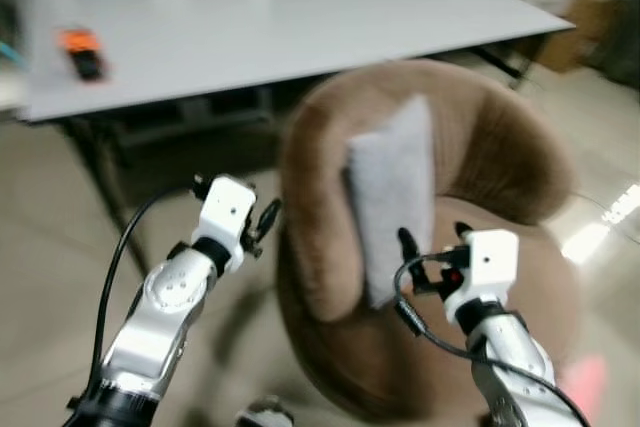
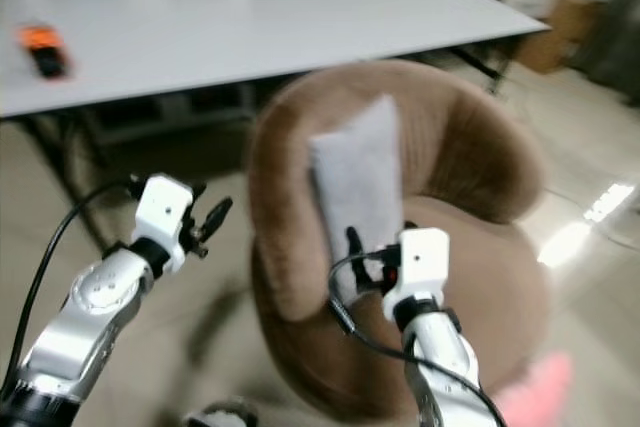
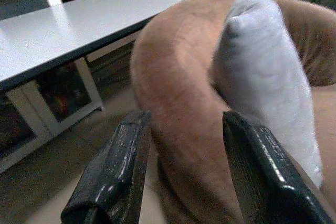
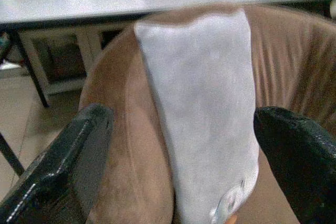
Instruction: Move the pillow to the sofa from floor
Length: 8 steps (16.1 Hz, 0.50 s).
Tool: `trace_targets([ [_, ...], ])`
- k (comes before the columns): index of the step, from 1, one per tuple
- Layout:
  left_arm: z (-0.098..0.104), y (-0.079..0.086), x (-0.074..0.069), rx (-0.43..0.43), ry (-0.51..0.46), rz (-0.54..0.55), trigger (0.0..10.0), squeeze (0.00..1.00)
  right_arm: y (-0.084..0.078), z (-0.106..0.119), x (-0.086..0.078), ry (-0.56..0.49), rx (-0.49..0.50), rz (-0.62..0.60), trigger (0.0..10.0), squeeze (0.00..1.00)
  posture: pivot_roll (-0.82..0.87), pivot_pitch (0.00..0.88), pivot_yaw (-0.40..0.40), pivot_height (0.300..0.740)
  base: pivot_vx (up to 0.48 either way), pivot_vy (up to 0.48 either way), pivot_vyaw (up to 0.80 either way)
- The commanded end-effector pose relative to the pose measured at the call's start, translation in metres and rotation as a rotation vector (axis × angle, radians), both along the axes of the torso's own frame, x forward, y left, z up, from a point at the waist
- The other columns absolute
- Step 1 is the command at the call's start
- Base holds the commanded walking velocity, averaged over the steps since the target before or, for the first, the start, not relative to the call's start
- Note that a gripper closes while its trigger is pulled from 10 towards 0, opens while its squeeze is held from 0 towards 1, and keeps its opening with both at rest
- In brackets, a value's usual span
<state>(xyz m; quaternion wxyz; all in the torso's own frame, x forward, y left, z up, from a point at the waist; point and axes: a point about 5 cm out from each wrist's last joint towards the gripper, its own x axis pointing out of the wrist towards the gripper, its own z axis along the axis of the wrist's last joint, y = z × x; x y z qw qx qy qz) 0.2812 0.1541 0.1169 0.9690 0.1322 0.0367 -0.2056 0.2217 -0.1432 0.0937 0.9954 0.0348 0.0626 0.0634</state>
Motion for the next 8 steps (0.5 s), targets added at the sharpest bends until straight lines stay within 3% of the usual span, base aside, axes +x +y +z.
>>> trace_targets([
  [1,0.0084,-0.0103,0.0009,0.011,-0.025,-0.052,10.0,0.00,-0.0093,-0.0044,-0.0014,0.030,-0.018,-0.044,10.0,0.00,0.08,0.000,-0.071,0.740,0.000,0.000,0.00],
  [8,0.0044,-0.0171,0.0079,0.017,0.014,-0.068,10.0,0.00,-0.0171,-0.0036,-0.0095,0.041,0.004,-0.135,10.0,0.00,0.05,0.013,-0.044,0.740,0.000,-0.439,0.00],
])
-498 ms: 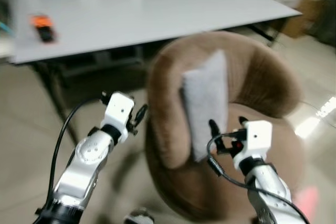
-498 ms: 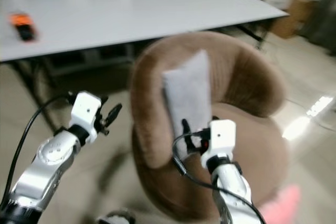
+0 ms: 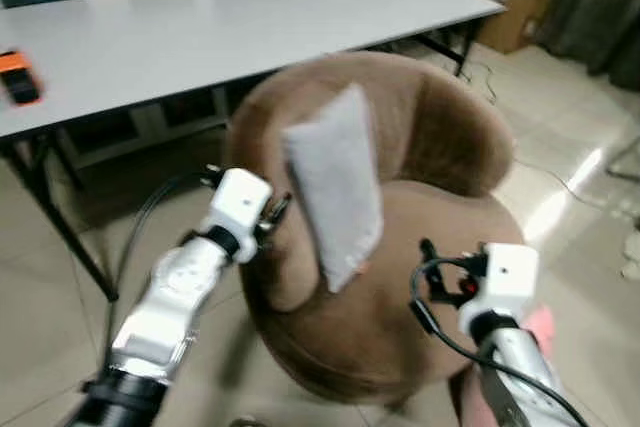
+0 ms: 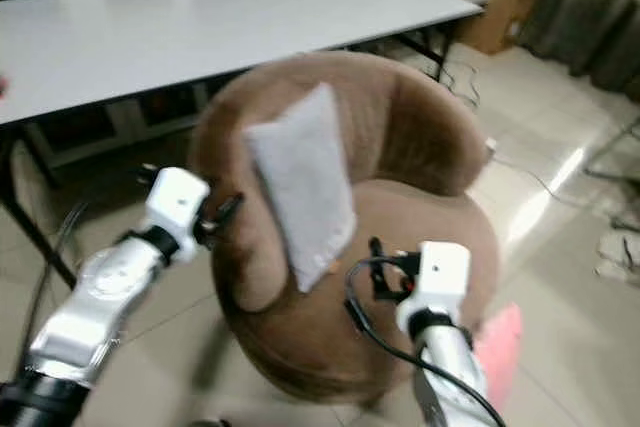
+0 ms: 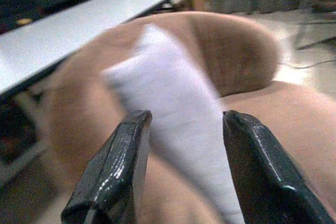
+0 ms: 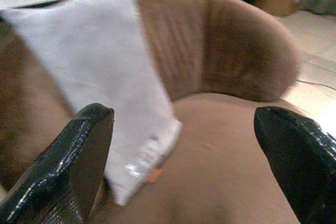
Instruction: Move the pillow to the sofa from floor
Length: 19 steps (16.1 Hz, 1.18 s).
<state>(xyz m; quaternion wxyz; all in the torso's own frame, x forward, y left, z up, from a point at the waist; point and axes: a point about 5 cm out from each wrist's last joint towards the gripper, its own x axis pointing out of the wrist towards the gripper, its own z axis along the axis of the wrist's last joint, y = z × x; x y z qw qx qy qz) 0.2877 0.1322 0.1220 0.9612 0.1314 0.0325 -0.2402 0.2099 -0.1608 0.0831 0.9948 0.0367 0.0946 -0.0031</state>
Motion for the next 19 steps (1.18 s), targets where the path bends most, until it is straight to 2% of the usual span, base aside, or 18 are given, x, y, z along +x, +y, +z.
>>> trace_targets([
  [1,-0.002,0.005,0.002,0.007,0.024,0.015,10.0,0.00,0.001,0.007,0.003,-0.026,-0.002,0.004,10.0,0.00,0.05,0.014,-0.045,0.740,0.000,-0.480,0.00],
  [6,-0.010,0.015,0.005,-0.029,0.058,0.112,10.0,0.00,0.001,0.008,0.007,-0.023,-0.089,0.078,10.0,0.00,0.05,0.020,-0.058,0.740,0.000,-0.480,0.10],
  [12,-0.010,0.018,0.005,-0.018,0.057,0.116,10.0,0.00,-0.002,0.007,0.008,-0.020,-0.085,0.076,10.0,0.00,0.06,0.014,-0.060,0.740,0.000,-0.480,0.79],
  [19,-0.009,0.019,0.008,0.022,0.057,0.073,10.0,0.00,0.000,0.003,0.006,-0.008,-0.040,0.039,10.0,0.00,0.06,0.012,-0.035,0.740,0.000,-0.480,0.00],
])
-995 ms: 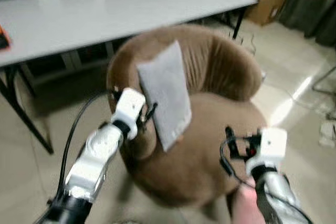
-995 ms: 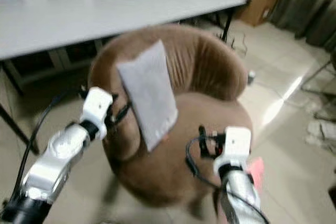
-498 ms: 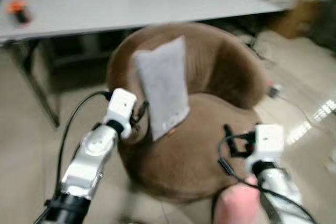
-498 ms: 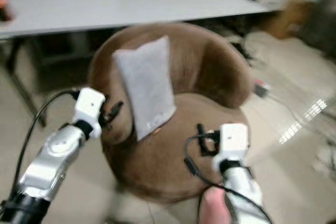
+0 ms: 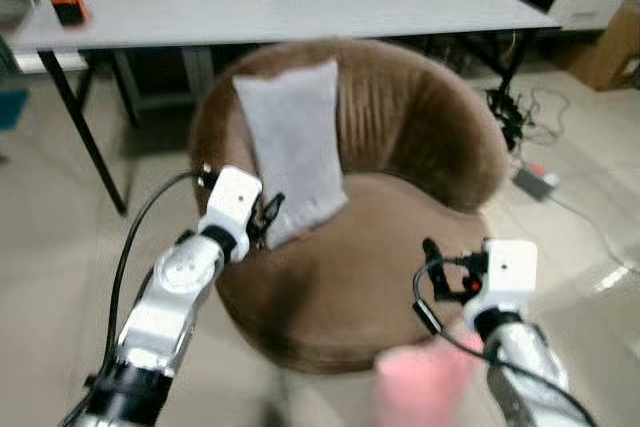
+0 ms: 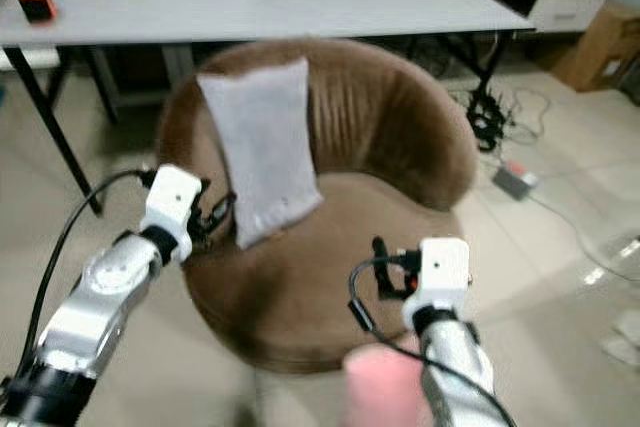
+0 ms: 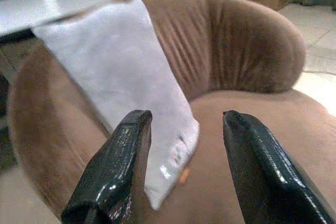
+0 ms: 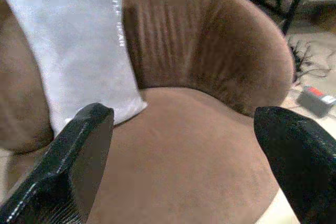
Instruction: Move the pillow to the sofa from floor
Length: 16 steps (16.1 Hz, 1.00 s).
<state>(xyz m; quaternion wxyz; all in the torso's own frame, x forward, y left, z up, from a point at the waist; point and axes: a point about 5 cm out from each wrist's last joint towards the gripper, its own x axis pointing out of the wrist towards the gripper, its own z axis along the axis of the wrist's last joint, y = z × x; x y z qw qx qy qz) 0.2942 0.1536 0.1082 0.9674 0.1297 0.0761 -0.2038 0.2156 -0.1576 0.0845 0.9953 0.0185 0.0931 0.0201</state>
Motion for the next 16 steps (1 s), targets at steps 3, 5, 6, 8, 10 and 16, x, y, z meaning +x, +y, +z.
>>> trace_targets([
  [3,0.008,-0.002,0.005,0.030,-0.010,-0.071,10.0,0.00,-0.002,-0.004,-0.006,0.012,0.043,-0.061,10.0,0.00,0.07,0.009,0.029,0.740,0.000,-0.480,0.00],
  [5,0.012,0.002,0.011,0.041,-0.014,-0.089,10.0,0.00,0.004,-0.005,-0.009,0.004,0.073,-0.095,10.0,0.00,0.06,0.007,0.065,0.740,0.000,-0.480,0.00],
  [6,0.012,0.003,0.013,0.039,-0.015,-0.079,10.0,0.00,0.005,-0.004,-0.010,-0.004,0.064,-0.097,10.0,0.00,0.06,0.007,0.066,0.740,0.000,-0.480,0.00],
  [8,0.007,0.006,0.012,-0.009,0.003,-0.029,10.0,0.00,0.007,-0.001,-0.009,-0.018,0.018,-0.040,10.0,0.00,0.05,0.006,0.043,0.740,0.000,-0.480,0.40],
  [10,0.002,0.004,0.004,-0.017,0.010,-0.026,10.0,0.00,0.006,-0.001,-0.007,-0.013,-0.004,0.032,10.0,0.00,0.05,0.002,0.005,0.740,0.000,-0.480,0.80],
  [16,0.005,0.007,-0.008,0.002,-0.033,0.006,10.0,0.00,0.010,0.000,0.006,-0.029,-0.022,0.180,10.0,0.00,0.09,0.000,-0.057,0.740,0.000,-0.480,0.80],
])
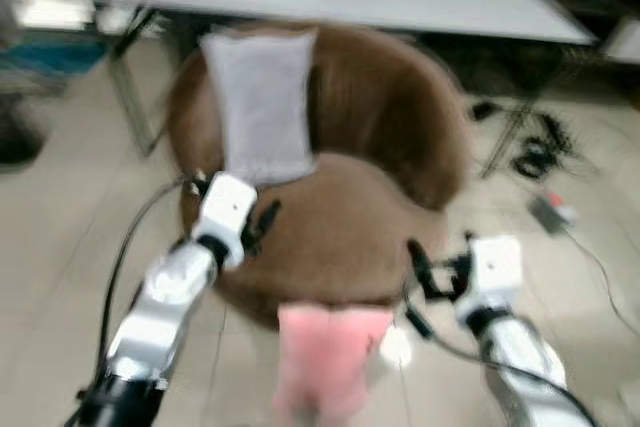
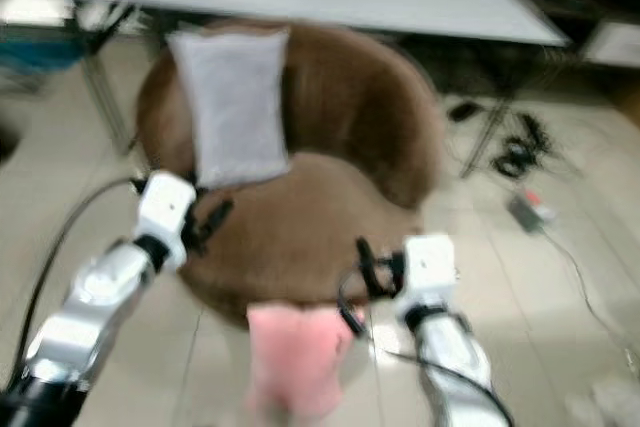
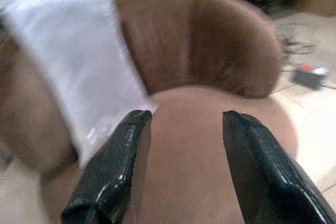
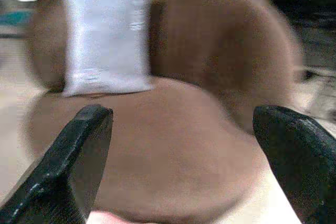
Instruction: Move the pillow to the sofa from floor
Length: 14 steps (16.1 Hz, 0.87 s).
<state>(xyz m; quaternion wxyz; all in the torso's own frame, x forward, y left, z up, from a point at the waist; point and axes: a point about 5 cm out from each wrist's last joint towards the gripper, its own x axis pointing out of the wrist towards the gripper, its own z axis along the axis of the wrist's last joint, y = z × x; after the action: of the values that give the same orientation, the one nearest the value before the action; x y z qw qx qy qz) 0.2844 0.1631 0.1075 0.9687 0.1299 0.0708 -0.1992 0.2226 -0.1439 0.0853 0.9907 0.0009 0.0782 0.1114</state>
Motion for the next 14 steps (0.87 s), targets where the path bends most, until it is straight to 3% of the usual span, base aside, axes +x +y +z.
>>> trace_targets([
  [1,0.006,-0.002,0.002,0.009,-0.020,0.001,10.0,0.00,-0.003,-0.002,0.000,0.002,-0.003,0.005,10.0,0.00,0.10,0.000,-0.057,0.740,0.000,-0.480,0.80],
  [4,0.008,0.000,0.003,0.014,-0.028,0.000,10.0,0.00,-0.001,-0.003,0.000,-0.002,0.013,0.016,10.0,0.00,0.10,0.001,-0.041,0.740,0.000,-0.480,0.80],
  [8,0.012,-0.006,0.006,0.013,-0.046,-0.036,10.0,0.00,-0.001,-0.008,-0.008,0.007,0.053,-0.038,10.0,0.00,0.09,0.005,0.033,0.740,0.000,-0.480,0.80],
  [11,0.022,-0.001,0.006,0.007,-0.095,-0.030,10.0,0.00,0.003,-0.015,-0.012,0.021,0.085,-0.065,10.0,0.00,0.11,0.013,0.095,0.740,0.000,-0.480,0.80],
  [12,0.025,0.006,0.010,-0.048,-0.108,0.016,10.0,0.00,0.006,-0.017,-0.012,0.029,0.107,-0.080,10.0,0.00,0.10,0.010,0.114,0.740,0.000,0.000,0.00],
  [13,0.023,0.012,0.015,-0.093,-0.156,0.072,10.0,0.00,0.006,-0.017,-0.011,0.023,0.063,-0.095,10.0,0.00,0.08,0.018,0.108,0.740,0.000,0.000,0.00],
  [14,0.022,0.013,0.016,-0.090,-0.161,0.077,10.0,0.00,0.005,-0.017,-0.011,0.019,0.053,-0.101,10.0,0.00,0.08,0.018,0.108,0.740,0.000,0.000,0.00],
])
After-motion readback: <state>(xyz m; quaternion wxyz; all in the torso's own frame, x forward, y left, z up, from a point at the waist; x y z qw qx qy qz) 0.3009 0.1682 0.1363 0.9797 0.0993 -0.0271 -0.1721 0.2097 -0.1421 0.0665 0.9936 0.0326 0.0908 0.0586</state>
